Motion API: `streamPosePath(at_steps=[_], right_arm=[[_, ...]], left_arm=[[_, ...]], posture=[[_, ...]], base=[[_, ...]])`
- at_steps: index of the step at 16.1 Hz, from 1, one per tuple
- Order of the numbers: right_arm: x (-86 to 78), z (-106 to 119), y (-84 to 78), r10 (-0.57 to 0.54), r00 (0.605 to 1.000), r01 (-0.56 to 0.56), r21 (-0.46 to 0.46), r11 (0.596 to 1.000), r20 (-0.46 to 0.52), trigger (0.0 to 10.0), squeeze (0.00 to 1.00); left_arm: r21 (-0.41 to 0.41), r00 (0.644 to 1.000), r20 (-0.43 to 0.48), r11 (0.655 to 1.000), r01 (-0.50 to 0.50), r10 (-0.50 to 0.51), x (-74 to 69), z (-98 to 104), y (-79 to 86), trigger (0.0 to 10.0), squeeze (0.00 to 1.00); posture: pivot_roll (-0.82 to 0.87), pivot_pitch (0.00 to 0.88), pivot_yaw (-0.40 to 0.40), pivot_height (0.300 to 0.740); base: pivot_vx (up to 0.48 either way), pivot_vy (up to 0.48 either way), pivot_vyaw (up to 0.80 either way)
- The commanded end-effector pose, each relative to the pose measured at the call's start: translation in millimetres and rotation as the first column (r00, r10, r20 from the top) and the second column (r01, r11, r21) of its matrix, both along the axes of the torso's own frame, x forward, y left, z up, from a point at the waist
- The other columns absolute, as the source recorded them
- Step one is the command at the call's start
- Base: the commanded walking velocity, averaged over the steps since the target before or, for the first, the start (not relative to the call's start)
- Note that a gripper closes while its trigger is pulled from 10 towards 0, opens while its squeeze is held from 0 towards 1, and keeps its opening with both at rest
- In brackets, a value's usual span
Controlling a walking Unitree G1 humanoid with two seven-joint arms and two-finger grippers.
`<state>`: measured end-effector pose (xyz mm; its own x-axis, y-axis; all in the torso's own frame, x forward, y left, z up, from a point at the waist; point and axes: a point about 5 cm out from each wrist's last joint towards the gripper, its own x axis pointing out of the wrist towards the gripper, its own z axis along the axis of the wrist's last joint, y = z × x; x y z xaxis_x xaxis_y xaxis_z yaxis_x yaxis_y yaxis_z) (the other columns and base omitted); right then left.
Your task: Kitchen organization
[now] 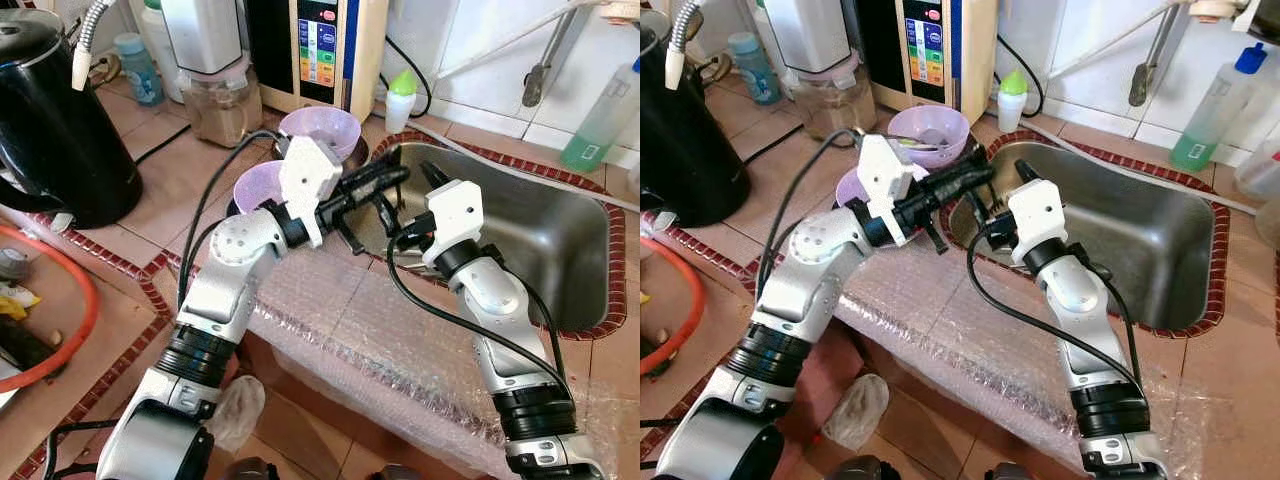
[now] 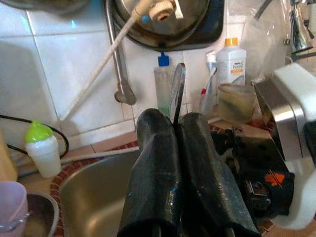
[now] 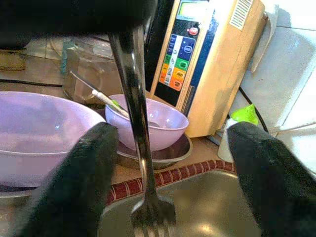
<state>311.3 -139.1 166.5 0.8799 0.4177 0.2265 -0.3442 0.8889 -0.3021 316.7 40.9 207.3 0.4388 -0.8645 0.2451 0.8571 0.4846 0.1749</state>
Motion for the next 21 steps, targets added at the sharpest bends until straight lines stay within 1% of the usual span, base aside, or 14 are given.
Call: streamPosePath(at_steps=[1, 2, 3, 4, 6, 9, 13, 17, 21], right_arm=[[0.7, -0.6, -0.6, 0.000, 1.000, 0.000, 0.008, 1.000, -0.006, 0.0, 0.00], [1.2, -4.1, -1.6, 0.001, 0.999, 0.000, 0.034, 0.999, -0.042, 0.0, 0.00], [4.3, -9.2, -6.4, -0.019, 0.994, 0.029, 0.099, 0.995, -0.106, 0.0, 0.00], [5.2, -10.7, -9.5, -0.029, 0.992, 0.043, 0.117, 0.992, -0.122, 0.0, 0.00], [6.4, -12.5, -13.8, -0.033, 0.991, 0.047, 0.106, 0.993, -0.131, 0.0, 0.00], [11.1, -16.2, -18.2, -0.055, 0.984, 0.076, 0.126, 0.989, -0.167, 0.0, 0.00], [13.4, -17.7, -18.4, -0.054, 0.984, 0.075, 0.122, 0.990, -0.170, 0.0, 0.00], [15.2, -15.3, -21.4, -0.060, 0.986, 0.078, 0.109, 0.991, -0.157, 0.0, 0.00], [14.7, -21.8, -23.4, -0.069, 0.983, 0.085, 0.089, 0.992, -0.168, 0.0, 0.00]], left_arm=[[0.023, 1.000, 0.013, 1.000, 0.002, -0.002, -0.5, -3.4, -1.7, 0.0, 0.00], [0.021, 1.000, 0.009, 1.000, -0.002, 0.002, 0.1, -5.6, -1.8, 0.0, 0.00], [0.029, 1.000, 0.012, 1.000, 0.001, -0.001, -0.1, -6.9, -1.8, 0.0, 0.00], [0.034, 1.000, 0.013, 0.999, 0.004, -0.005, -0.6, -7.5, -1.8, 0.0, 0.00], [0.028, 1.000, 0.008, 1.000, 0.008, -0.009, -0.5, -7.4, -2.2, 0.0, 0.00], [0.007, 1.000, 0.000, 1.000, 0.022, -0.022, -1.4, -6.4, -4.6, 0.0, 0.00], [0.006, 0.999, -0.010, 0.999, 0.032, -0.032, -2.8, -8.1, -4.8, 0.0, 0.00], [0.042, 0.999, -0.006, 0.998, 0.040, -0.039, -4.1, -13.9, -5.6, 0.0, 0.00], [0.068, 0.999, -0.002, 0.997, 0.033, -0.032, -4.3, -19.9, -5.7, 0.0, 0.00]], posture=[[-0.12, 0.010, 0.068, 0.740], [-0.12, 0.013, 0.069, 0.740], [-0.12, 0.015, 0.066, 0.740], [-0.12, 0.016, 0.065, 0.740], [-0.12, 0.017, 0.062, 0.740], [-0.12, 0.013, 0.059, 0.740], [-0.12, 0.011, 0.052, 0.740], [-0.12, 0.014, 0.054, 0.740], [-0.12, 0.015, 0.052, 0.740]], base=[[0.000, 0.000, 0.00], [0.000, 0.000, 0.00], [0.000, 0.000, 0.00], [0.000, 0.000, 0.00], [0.000, 0.000, 0.00], [0.000, 0.000, 0.00], [0.000, 0.000, 0.00], [0.000, 0.000, 0.00], [0.000, 0.000, 0.00]])
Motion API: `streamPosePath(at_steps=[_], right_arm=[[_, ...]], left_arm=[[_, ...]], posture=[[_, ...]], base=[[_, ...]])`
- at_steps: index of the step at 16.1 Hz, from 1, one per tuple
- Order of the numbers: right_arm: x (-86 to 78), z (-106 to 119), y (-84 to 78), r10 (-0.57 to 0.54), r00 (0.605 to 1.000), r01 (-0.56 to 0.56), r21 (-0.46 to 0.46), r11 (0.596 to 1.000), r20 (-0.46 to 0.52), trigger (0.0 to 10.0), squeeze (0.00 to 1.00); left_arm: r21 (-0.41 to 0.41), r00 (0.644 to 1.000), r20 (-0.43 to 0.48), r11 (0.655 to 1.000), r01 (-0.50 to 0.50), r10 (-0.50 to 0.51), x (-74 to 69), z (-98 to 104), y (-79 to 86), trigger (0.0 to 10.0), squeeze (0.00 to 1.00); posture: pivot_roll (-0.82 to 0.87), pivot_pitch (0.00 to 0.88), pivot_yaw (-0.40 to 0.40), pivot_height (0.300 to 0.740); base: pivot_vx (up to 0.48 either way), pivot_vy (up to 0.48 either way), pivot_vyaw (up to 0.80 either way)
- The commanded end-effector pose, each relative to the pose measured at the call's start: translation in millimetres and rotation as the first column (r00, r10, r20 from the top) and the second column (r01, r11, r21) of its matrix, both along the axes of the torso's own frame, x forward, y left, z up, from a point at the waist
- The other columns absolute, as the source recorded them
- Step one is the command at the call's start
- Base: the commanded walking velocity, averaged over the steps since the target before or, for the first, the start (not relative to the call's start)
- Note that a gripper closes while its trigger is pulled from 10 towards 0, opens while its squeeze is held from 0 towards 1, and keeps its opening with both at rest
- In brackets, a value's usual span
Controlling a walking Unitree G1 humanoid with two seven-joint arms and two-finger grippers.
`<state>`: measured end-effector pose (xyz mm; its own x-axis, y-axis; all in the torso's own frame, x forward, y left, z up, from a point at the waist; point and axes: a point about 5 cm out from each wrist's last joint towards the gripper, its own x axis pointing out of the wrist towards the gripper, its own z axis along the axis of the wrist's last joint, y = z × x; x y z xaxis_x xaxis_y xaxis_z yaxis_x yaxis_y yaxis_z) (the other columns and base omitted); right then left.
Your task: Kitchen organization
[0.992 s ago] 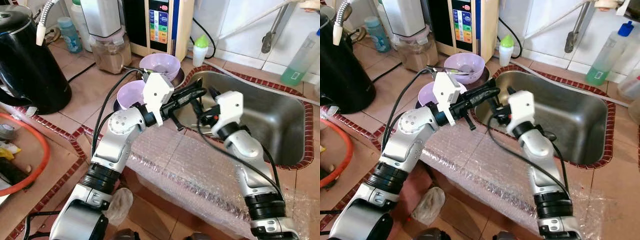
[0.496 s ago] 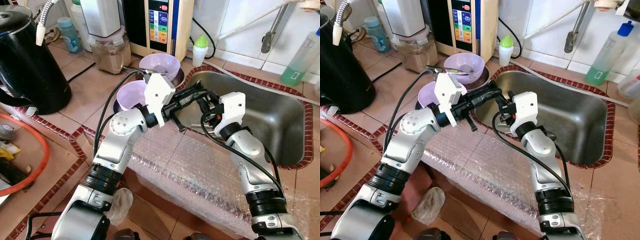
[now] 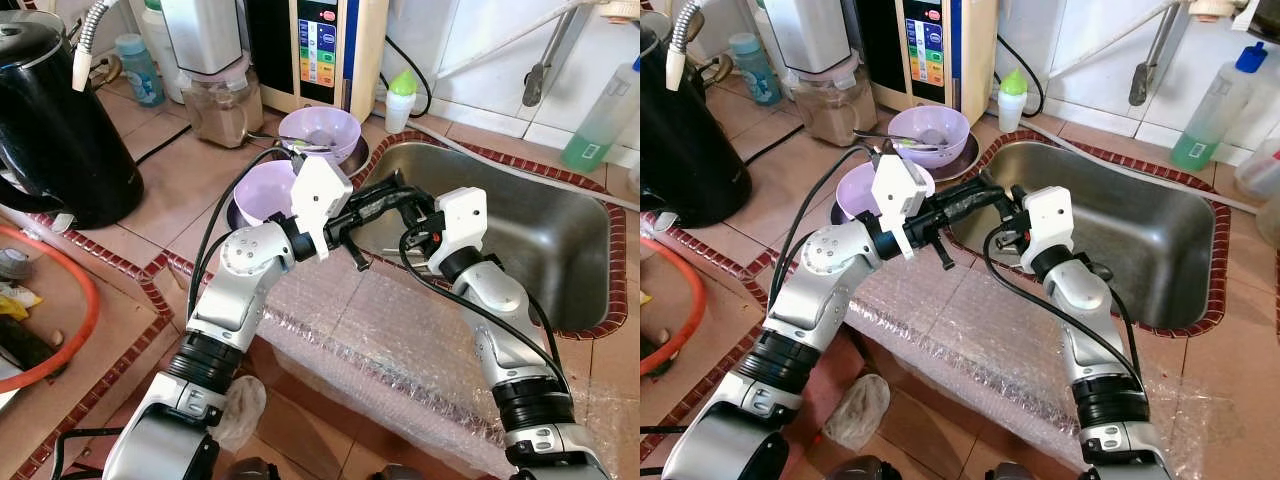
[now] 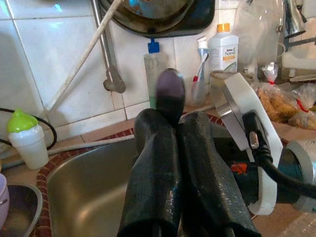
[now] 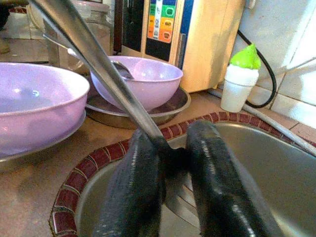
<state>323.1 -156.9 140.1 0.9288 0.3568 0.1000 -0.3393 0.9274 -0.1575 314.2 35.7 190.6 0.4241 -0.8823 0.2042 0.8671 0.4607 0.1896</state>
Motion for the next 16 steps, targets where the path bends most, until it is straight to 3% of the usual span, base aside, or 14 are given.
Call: streamPosePath(at_steps=[1, 2, 3, 4, 5, 6, 14, 16], right_arm=[[2.3, -1.2, -6.3, -0.031, 1.000, 0.031, -0.020, 0.999, 0.003, 0.0, 0.00], [2.6, -7.3, -7.2, -0.036, 0.999, 0.036, -0.030, 0.999, -0.015, 0.0, 0.00], [3.0, -15.4, -8.6, -0.046, 0.998, 0.044, -0.044, 0.998, -0.040, 0.0, 0.00], [4.3, -20.6, -9.4, -0.053, 0.997, 0.050, -0.046, 0.998, -0.058, 0.0, 0.00], [6.5, -24.4, -11.3, -0.069, 0.996, 0.066, -0.041, 0.997, -0.062, 0.0, 0.00], [8.3, -27.6, -12.4, -0.080, 0.994, 0.078, -0.041, 0.996, -0.071, 0.0, 0.00], [31.1, -42.3, -16.1, -0.206, 0.966, 0.199, -0.062, 0.978, -0.158, 0.0, 0.00], [32.4, -48.1, -18.2, -0.254, 0.953, 0.229, -0.154, 0.961, -0.166, 0.0, 0.00]], left_arm=[[0.054, 1.000, 0.006, 0.999, 0.000, -0.001, -0.9, -8.5, 0.9, 0.0, 0.00], [0.075, 1.000, 0.010, 0.997, -0.001, 0.001, -1.3, -12.0, 1.2, 0.0, 0.00], [0.099, 1.000, 0.010, 0.995, -0.008, 0.007, -2.1, -16.5, 1.3, 1.9, 0.00], [0.119, 1.000, 0.008, 0.993, -0.007, 0.006, -2.8, -20.5, 1.5, 5.3, 0.00], [0.121, 1.000, -0.001, 0.993, -0.008, 0.008, -3.9, -23.9, 1.9, 10.0, 0.30], [0.123, 1.000, -0.007, 0.992, -0.013, 0.014, -4.5, -27.0, 2.9, 10.0, 1.00], [0.256, 0.997, -0.073, 0.967, 0.019, 0.000, -19.8, -54.0, 21.2, 10.0, 1.00], [0.294, 0.995, -0.099, 0.955, 0.047, -0.018, -26.5, -62.3, 29.1, 10.0, 1.00]], posture=[[-0.12, 0.016, 0.051, 0.740], [-0.12, 0.017, 0.047, 0.740], [-0.11, 0.020, 0.043, 0.740], [-0.09, 0.027, 0.039, 0.740], [-0.09, 0.029, 0.038, 0.740], [-0.08, 0.033, 0.035, 0.740], [-0.01, 0.059, 0.030, 0.740], [0.00, 0.065, 0.031, 0.740]], base=[[0.000, 0.000, 0.00], [0.000, 0.000, 0.00], [0.000, 0.000, 0.00], [0.000, 0.000, 0.00], [0.000, 0.000, 0.00], [0.000, 0.000, 0.00], [0.000, 0.000, 0.00], [0.000, 0.000, 0.00]])
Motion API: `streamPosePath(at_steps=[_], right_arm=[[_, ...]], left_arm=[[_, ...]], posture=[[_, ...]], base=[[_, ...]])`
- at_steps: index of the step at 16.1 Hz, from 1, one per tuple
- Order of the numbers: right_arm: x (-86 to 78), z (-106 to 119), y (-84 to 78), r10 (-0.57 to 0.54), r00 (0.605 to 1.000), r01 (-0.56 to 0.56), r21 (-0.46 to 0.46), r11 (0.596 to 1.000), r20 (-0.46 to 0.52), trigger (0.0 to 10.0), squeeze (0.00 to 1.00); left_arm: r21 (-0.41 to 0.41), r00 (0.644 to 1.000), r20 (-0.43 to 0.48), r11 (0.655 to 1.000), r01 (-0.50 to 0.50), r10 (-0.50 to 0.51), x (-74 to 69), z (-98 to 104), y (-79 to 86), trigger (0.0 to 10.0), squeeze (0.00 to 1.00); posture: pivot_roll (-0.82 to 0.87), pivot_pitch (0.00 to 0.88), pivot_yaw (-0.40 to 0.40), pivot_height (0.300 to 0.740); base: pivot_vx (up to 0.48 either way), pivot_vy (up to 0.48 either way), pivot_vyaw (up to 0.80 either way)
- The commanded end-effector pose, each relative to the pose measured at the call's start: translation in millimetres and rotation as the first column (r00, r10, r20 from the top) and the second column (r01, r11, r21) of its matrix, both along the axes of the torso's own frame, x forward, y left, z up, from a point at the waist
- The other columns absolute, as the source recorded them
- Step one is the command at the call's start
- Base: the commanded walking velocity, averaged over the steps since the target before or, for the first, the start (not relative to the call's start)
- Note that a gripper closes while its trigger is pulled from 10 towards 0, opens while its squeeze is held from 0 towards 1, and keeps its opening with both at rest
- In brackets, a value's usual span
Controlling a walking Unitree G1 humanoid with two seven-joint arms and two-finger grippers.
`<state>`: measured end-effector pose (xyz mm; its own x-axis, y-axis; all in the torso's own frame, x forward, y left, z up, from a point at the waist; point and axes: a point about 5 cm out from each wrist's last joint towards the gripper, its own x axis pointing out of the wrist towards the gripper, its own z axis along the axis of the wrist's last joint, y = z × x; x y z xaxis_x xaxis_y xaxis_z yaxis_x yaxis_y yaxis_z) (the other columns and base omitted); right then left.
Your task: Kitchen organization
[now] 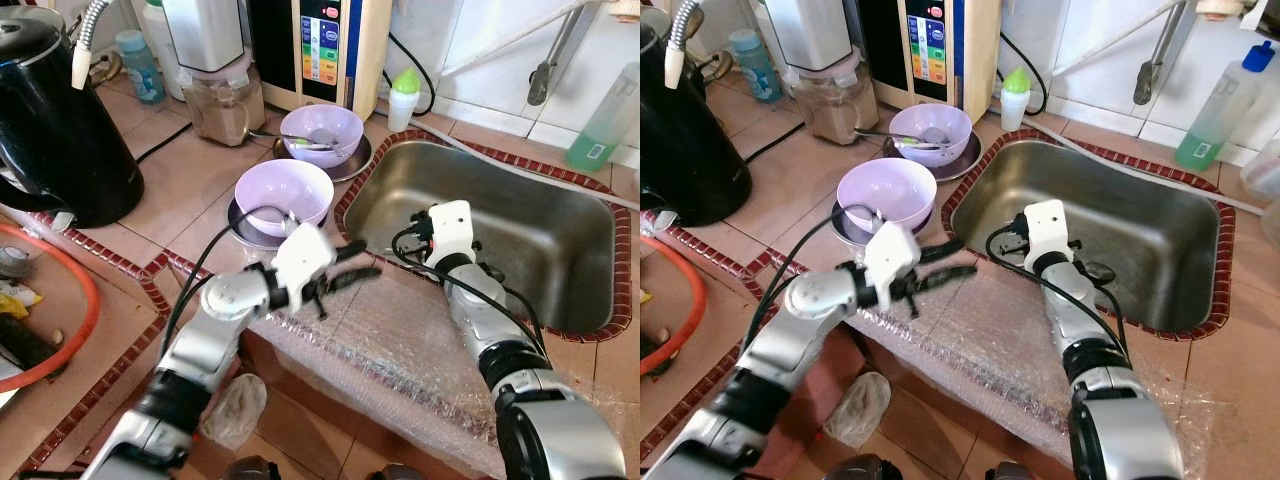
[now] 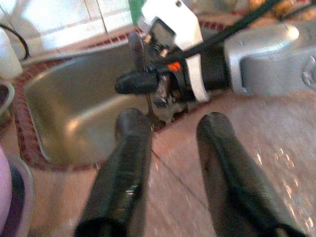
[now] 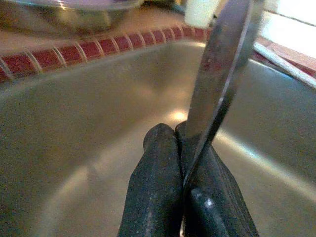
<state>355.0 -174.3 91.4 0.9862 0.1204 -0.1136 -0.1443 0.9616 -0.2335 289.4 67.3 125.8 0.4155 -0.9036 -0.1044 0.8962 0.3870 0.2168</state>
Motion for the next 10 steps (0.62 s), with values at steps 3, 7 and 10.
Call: streamPosePath(at_steps=[3, 7, 10], right_arm=[[1.6, -5.8, -8.7, -0.079, 0.996, 0.076, -0.051, 0.996, -0.049, 10.0, 1.00], [-1.7, -10.6, -18.2, -0.149, 0.988, 0.145, -0.075, 0.987, -0.051, 10.0, 1.00], [-10.4, -17.7, -31.4, -0.191, 0.980, 0.189, -0.045, 0.981, -0.051, 10.0, 1.00]], left_arm=[[0.044, 1.000, -0.009, 0.999, -0.008, 0.008, -0.3, -3.8, 7.2, 10.0, 1.00], [0.032, 0.997, 0.011, 0.997, -0.075, 0.074, 12.5, 2.8, 9.1, 10.0, 1.00], [0.011, 0.994, 0.018, 0.994, -0.108, 0.107, 18.1, 6.5, 9.4, 10.0, 1.00]], posture=[[0.00, 0.067, 0.039, 0.740], [0.00, 0.062, 0.042, 0.740], [-0.01, 0.054, 0.040, 0.740]], base=[[0.000, 0.000, 0.00], [0.000, 0.000, 0.00], [0.000, 0.000, 0.00]])
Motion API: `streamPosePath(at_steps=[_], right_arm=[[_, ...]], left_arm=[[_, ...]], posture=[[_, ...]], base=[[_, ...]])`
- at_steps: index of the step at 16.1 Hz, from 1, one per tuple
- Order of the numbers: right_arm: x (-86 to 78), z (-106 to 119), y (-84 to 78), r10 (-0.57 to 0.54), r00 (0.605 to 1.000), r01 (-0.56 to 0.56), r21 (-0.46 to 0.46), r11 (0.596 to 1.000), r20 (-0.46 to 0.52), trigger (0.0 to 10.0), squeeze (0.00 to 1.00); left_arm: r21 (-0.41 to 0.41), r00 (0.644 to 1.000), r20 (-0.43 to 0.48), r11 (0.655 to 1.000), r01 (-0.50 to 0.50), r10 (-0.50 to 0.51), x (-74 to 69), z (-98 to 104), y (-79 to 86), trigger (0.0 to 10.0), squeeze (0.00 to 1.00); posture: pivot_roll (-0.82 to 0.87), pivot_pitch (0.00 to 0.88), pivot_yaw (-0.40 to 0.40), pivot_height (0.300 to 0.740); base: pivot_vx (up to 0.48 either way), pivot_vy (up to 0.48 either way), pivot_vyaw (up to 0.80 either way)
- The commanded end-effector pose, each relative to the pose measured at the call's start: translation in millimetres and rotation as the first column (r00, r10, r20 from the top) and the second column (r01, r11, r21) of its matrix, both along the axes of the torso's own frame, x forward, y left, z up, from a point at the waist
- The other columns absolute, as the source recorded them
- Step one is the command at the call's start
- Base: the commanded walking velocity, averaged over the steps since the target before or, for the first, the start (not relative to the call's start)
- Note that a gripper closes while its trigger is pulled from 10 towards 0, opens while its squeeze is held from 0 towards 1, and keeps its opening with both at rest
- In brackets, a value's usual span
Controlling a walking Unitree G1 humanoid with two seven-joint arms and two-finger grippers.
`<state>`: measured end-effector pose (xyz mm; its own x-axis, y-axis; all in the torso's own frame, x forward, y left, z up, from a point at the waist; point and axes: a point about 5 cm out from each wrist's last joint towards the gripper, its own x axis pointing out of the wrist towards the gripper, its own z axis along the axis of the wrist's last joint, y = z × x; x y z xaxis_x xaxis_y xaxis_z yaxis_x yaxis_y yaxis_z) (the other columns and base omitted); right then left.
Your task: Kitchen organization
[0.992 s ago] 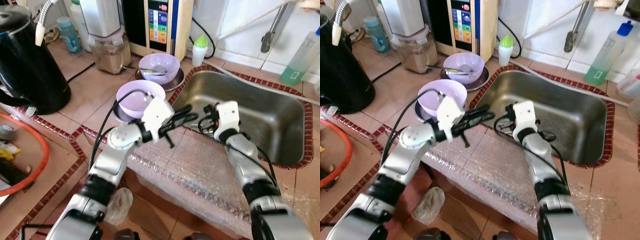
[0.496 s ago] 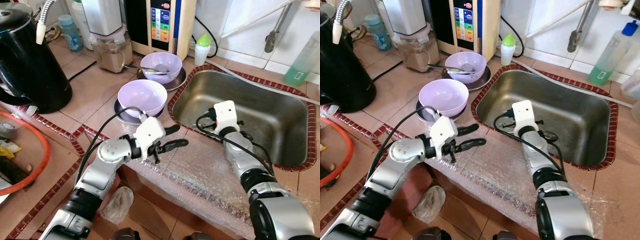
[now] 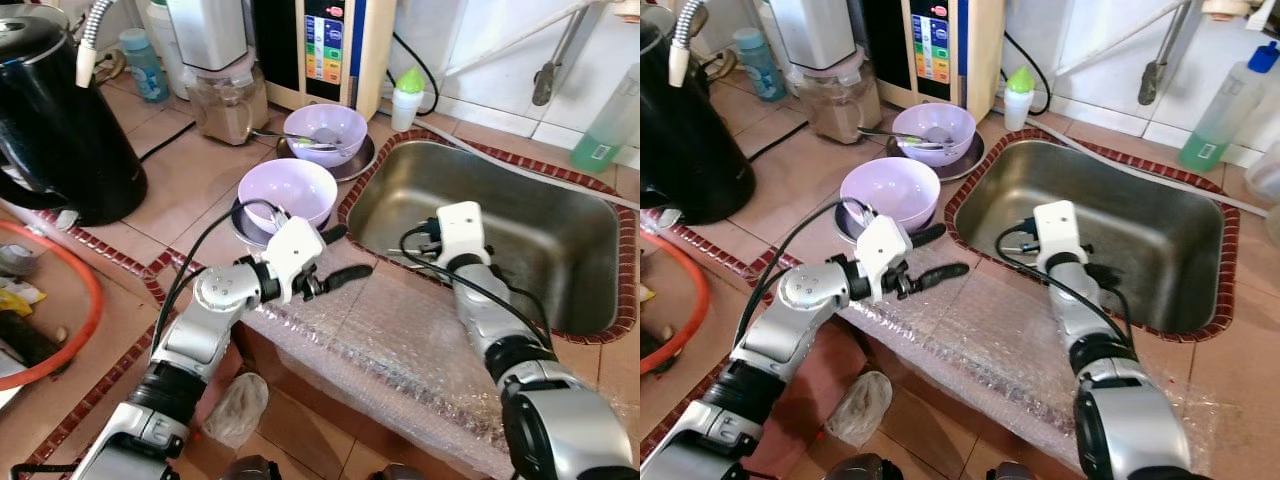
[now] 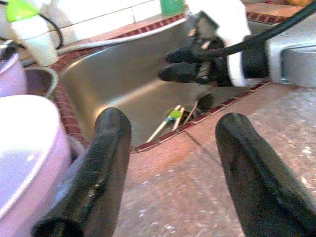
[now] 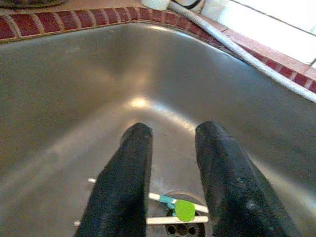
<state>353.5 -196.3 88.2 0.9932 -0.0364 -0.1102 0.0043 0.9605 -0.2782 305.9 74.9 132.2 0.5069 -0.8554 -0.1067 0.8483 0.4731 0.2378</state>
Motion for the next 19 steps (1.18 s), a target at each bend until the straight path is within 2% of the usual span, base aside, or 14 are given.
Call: streamPosePath(at_steps=[1, 3, 6, 8, 10, 12, 14, 15, 16, 17, 19], right_arm=[[-9.8, -13.8, -13.0, -0.054, 0.997, 0.055, 0.019, 0.998, -0.048, 10.0, 1.00], [-8.5, 2.3, -11.7, -0.013, 0.997, 0.005, 0.104, 0.995, 0.074, 10.0, 1.00], [-9.5, 22.2, -3.0, 0.032, 0.977, -0.059, 0.127, 0.990, 0.209, 10.0, 1.00], [-14.6, 40.3, 10.8, 0.074, 0.945, -0.131, 0.160, 0.979, 0.318, 10.0, 1.00], [-21.1, 48.5, 22.6, 0.144, 0.923, -0.201, 0.128, 0.971, 0.358, 10.0, 1.00], [-23.6, 49.3, 27.2, 0.170, 0.919, -0.221, 0.109, 0.969, 0.356, 10.0, 1.00], [-24.2, 49.5, 27.0, 0.165, 0.923, -0.216, 0.115, 0.970, 0.348, 10.0, 1.00], [-24.3, 50.1, 27.5, 0.165, 0.924, -0.216, 0.116, 0.969, 0.345, 10.0, 1.00], [-25.6, 53.4, 29.4, 0.167, 0.923, -0.219, 0.115, 0.969, 0.347, 10.0, 1.00], [-25.8, 53.8, 29.7, 0.168, 0.923, -0.219, 0.115, 0.969, 0.347, 10.0, 1.00], [-27.9, 56.1, 33.5, 0.187, 0.917, -0.243, 0.123, 0.962, 0.352, 10.0, 1.00]], left_arm=[[-0.001, 1.000, 0.000, 1.000, -0.006, 0.006, 2.1, 1.0, 1.7, 10.0, 1.00], [-0.046, 0.998, 0.044, 0.998, -0.048, 0.050, 7.6, 13.6, 1.8, 10.0, 1.00], [-0.116, 0.969, 0.128, 0.974, -0.196, 0.210, 22.5, 38.6, 11.3, 10.0, 1.00], [-0.262, 0.912, 0.113, 0.897, -0.356, 0.394, 40.2, 65.2, 30.6, 10.0, 1.00], [-0.310, 0.879, 0.117, 0.857, -0.410, 0.463, 44.7, 75.0, 41.8, 10.0, 1.00], [-0.342, 0.866, 0.096, 0.834, -0.434, 0.490, 45.1, 77.5, 48.3, 10.0, 1.00], [-0.343, 0.865, 0.083, 0.829, -0.442, 0.495, 44.7, 74.6, 48.6, 10.0, 1.00], [-0.353, 0.855, 0.062, 0.813, -0.463, 0.514, 45.2, 73.0, 50.0, 10.0, 1.00], [-0.339, 0.810, 0.053, 0.773, -0.536, 0.585, 48.5, 71.7, 61.1, 10.0, 1.00], [-0.339, 0.796, 0.044, 0.758, -0.557, 0.604, 49.8, 71.2, 64.7, 10.0, 1.00], [-0.327, 0.708, -0.004, 0.668, -0.668, 0.706, 56.4, 67.7, 87.7, 10.0, 1.00]], posture=[[-0.01, 0.054, 0.040, 0.740], [-0.02, 0.046, 0.040, 0.740], [-0.03, 0.030, 0.039, 0.740], [-0.03, 0.021, 0.030, 0.740], [-0.03, 0.018, 0.027, 0.740], [-0.03, 0.015, 0.021, 0.740], [-0.03, 0.013, 0.021, 0.740], [-0.03, 0.012, 0.021, 0.740], [-0.03, 0.012, 0.021, 0.740], [-0.03, 0.007, 0.022, 0.740], [-0.03, 0.004, 0.023, 0.740]], base=[[0.000, 0.000, 0.00], [0.000, 0.000, 0.00], [0.000, 0.000, 0.00], [0.000, 0.000, 0.00], [0.000, 0.000, 0.00], [0.000, 0.000, 0.00], [0.000, 0.000, 0.00], [0.000, 0.000, 0.00], [0.000, 0.000, 0.00], [0.000, 0.000, 0.00], [0.000, 0.000, 0.00]])
